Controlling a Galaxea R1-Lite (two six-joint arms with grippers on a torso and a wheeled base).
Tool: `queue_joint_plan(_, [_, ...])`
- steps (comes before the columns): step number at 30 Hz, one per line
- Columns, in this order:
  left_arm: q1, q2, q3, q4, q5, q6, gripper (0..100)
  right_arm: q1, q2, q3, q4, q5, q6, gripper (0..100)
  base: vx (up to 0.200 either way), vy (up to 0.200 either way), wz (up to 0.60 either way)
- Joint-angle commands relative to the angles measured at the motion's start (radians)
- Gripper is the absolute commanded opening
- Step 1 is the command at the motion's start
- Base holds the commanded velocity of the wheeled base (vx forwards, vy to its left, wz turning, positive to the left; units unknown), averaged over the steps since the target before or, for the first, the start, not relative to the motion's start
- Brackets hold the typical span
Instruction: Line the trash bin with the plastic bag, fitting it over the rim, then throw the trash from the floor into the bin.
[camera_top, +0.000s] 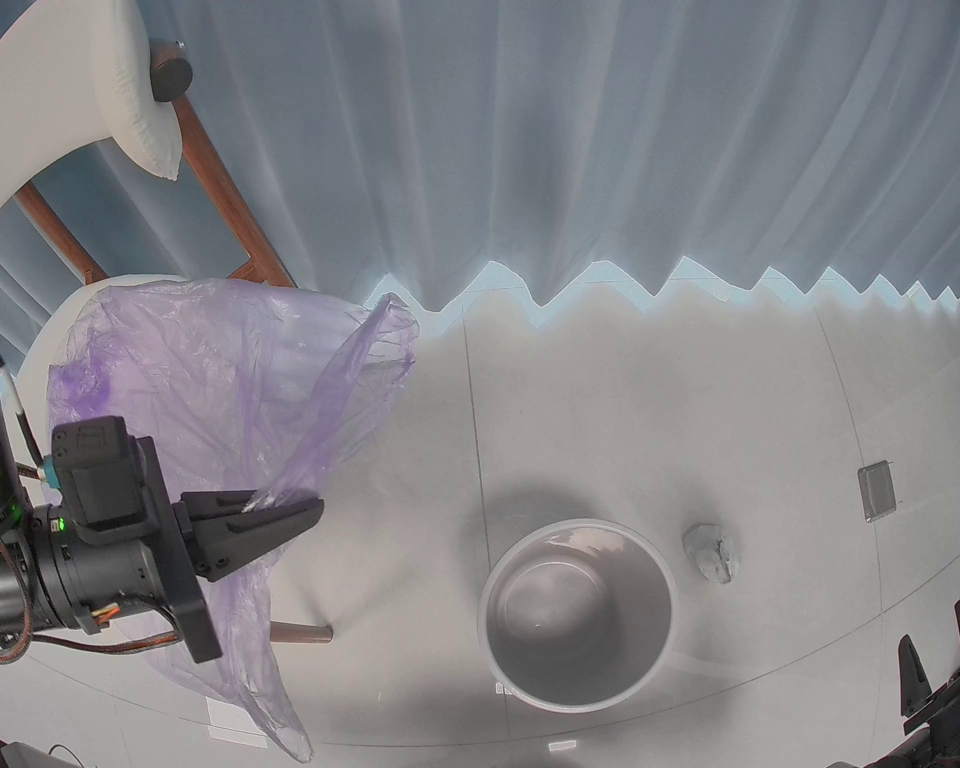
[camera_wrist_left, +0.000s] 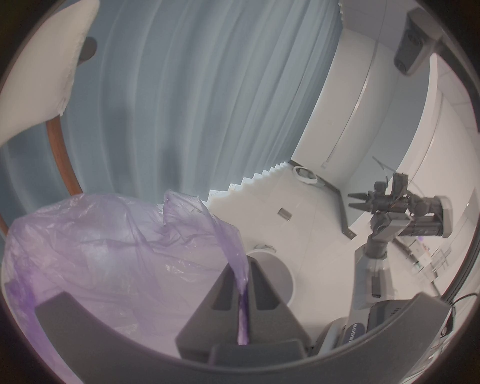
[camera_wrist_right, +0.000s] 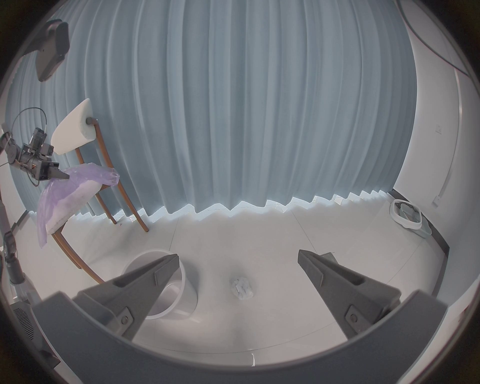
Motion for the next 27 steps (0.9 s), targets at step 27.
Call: queue_joint_plan(27, [0.240,0.034,0.070,-0.469,-0.342,-0.706,0,0.001,-0.017,0.018,0.000,0.001,0.000,100,0.000,0.000,0.00])
